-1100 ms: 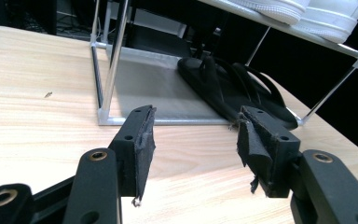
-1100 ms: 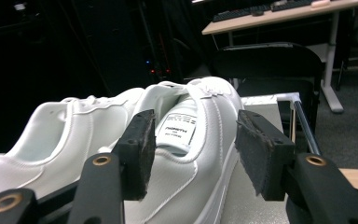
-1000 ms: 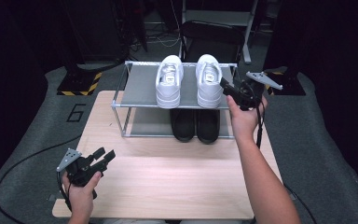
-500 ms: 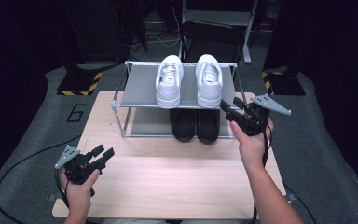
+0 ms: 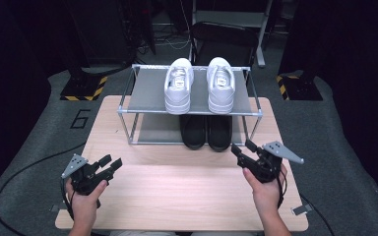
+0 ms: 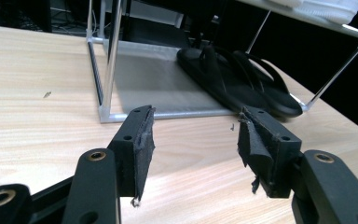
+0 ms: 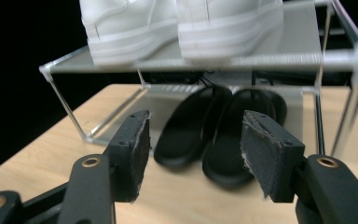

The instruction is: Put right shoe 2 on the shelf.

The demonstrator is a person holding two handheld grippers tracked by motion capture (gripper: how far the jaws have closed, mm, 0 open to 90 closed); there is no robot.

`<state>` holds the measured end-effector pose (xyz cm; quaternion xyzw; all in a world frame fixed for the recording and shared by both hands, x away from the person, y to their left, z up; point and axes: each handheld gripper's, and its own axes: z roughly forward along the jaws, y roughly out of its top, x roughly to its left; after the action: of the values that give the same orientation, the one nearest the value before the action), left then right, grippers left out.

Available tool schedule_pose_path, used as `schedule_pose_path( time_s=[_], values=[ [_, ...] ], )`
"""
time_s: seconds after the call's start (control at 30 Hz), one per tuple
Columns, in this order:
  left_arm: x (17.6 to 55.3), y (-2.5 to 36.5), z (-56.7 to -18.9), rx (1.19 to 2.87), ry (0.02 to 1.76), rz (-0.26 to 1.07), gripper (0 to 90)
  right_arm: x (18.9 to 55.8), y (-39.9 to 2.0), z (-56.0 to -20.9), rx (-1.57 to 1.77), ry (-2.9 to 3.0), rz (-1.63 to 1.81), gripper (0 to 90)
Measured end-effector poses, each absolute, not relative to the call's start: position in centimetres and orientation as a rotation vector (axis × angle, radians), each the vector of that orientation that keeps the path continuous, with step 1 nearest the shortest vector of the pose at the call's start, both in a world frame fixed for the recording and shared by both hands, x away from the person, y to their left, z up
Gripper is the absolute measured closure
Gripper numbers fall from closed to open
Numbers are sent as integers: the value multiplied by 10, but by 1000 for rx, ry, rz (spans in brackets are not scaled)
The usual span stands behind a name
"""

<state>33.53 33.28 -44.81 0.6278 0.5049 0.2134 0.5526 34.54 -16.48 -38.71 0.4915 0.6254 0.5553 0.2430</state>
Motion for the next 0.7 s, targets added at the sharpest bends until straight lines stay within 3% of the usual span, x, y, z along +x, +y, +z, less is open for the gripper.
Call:
schedule_pose_path(
  time_s=[0.37,0.7],
  values=[
    [332,331,-459,1509,1195,495,432,316,-173,-453,1424,1696,1451,417],
    [331,332,-471,1526,1181,492,421,305,-184,-483,1415,1701,1403,408]
  ],
)
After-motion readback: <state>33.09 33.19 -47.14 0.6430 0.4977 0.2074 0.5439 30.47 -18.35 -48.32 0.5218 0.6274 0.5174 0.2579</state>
